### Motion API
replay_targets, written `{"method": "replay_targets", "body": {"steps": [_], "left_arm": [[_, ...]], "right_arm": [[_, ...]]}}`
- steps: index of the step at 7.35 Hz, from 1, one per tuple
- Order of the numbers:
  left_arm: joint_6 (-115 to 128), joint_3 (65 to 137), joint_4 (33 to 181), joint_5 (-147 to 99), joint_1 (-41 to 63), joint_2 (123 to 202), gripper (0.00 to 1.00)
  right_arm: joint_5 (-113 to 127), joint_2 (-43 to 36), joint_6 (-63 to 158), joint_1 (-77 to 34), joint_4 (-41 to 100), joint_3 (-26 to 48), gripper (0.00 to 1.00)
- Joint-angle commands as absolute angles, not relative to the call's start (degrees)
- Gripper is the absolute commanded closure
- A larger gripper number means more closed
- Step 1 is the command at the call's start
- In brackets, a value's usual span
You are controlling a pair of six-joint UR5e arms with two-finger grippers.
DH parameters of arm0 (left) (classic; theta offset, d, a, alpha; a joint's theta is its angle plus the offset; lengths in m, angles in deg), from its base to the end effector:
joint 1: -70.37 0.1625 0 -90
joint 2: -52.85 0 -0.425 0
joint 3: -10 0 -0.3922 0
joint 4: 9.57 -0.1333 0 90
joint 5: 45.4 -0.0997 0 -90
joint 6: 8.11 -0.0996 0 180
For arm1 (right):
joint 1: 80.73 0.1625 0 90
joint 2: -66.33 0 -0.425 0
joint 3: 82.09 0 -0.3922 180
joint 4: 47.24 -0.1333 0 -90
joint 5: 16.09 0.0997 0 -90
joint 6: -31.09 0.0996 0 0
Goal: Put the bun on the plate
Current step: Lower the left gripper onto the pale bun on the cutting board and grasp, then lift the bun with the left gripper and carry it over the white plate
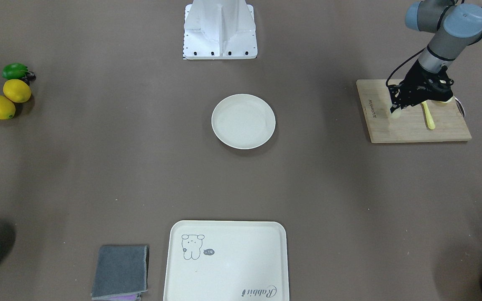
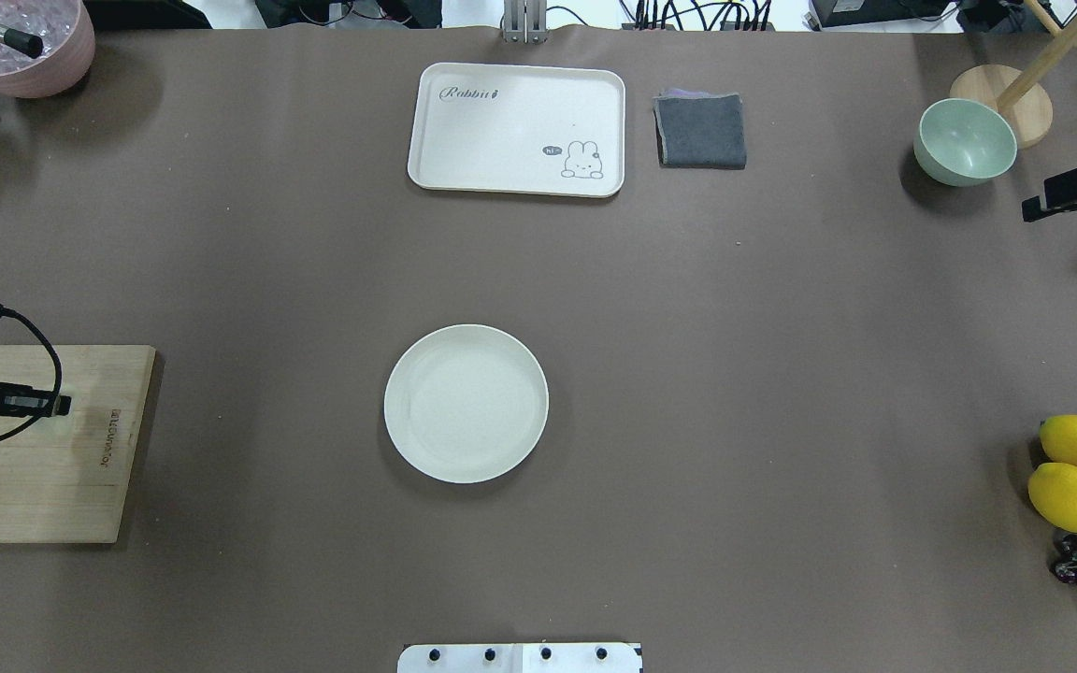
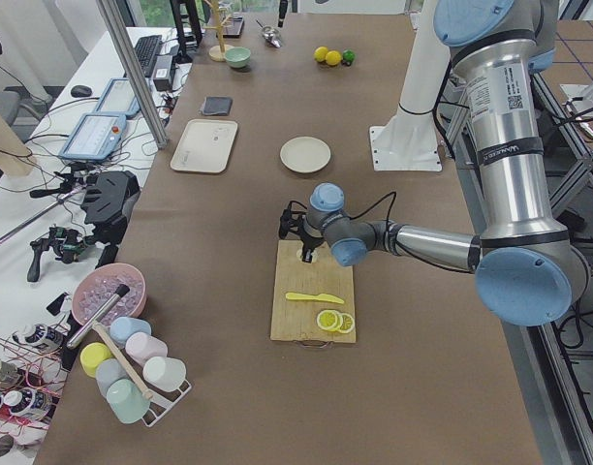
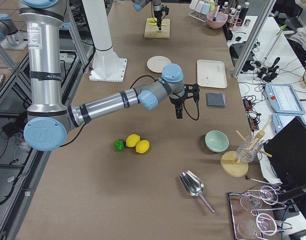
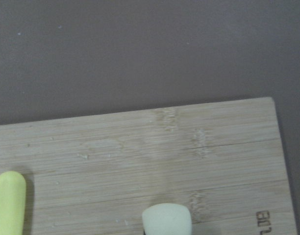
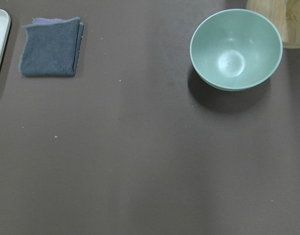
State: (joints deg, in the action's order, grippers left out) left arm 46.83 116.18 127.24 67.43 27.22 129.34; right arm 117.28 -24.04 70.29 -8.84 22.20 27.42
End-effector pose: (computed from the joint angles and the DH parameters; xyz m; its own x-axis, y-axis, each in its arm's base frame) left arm 0.2468 -0.3611 0.5413 0.6265 0.1384 -0.7671 0.0675 0.9708 0.2303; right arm -0.0909 -0.4866 0.4509 0.5809 -0.0360 0.8132 -0.1652 0.9730 0.1611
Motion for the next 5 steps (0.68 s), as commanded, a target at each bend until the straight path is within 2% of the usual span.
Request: {"method": "replay_targets", "body": {"steps": [1,3,5], "left_arm": [[49.2,117.9,126.9,69.5,27.1,135.3,0.84],[63.5,112.9,126.8,69.1,29.3,150.4,0.84],[71.8,108.8,126.8,63.3,35.8,160.1,0.84]], "right_arm": [[117.2,-24.8,70.3,-8.8,22.0,27.4,0.0],[116.9,-27.5,70.2,-8.1,20.5,27.5,0.0],[116.8,-30.4,69.4,-7.0,18.9,27.5,0.0]]}}
